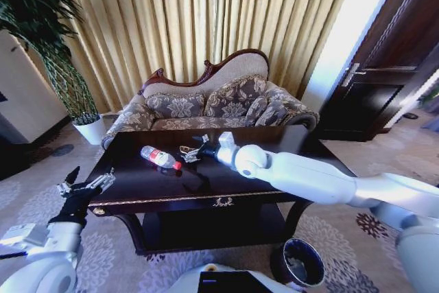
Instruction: Move to the front of the table and place the trash on the table into the trash bin.
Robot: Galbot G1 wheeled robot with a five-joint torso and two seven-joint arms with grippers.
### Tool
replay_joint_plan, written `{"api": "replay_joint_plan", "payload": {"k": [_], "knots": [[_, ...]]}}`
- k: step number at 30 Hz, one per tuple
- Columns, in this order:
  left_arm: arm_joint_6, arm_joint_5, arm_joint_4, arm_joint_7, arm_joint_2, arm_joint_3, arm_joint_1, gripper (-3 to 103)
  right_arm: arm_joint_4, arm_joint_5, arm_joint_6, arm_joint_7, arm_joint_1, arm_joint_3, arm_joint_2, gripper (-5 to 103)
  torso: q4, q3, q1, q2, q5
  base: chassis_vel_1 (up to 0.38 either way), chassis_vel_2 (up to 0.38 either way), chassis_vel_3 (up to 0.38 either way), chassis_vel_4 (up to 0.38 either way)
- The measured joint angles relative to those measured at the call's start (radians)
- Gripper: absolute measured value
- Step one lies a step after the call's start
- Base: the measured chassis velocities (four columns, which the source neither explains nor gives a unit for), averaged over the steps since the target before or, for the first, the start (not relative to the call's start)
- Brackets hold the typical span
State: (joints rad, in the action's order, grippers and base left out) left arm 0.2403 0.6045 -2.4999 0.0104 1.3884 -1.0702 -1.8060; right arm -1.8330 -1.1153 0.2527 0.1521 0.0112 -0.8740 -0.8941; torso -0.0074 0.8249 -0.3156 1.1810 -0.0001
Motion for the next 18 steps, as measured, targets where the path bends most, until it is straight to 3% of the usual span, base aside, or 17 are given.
{"api": "replay_joint_plan", "payload": {"k": [18], "knots": [[-0.004, 0.004, 0.000, -0.002, 0.013, -0.007, -0.004, 100, 0.073, 0.033, 0.002, -0.003, 0.003, -0.040, -0.009, 100, 0.0000, 0.000, 0.000, 0.000, 0.0001, 0.000, 0.000, 0.000, 0.000]]}}
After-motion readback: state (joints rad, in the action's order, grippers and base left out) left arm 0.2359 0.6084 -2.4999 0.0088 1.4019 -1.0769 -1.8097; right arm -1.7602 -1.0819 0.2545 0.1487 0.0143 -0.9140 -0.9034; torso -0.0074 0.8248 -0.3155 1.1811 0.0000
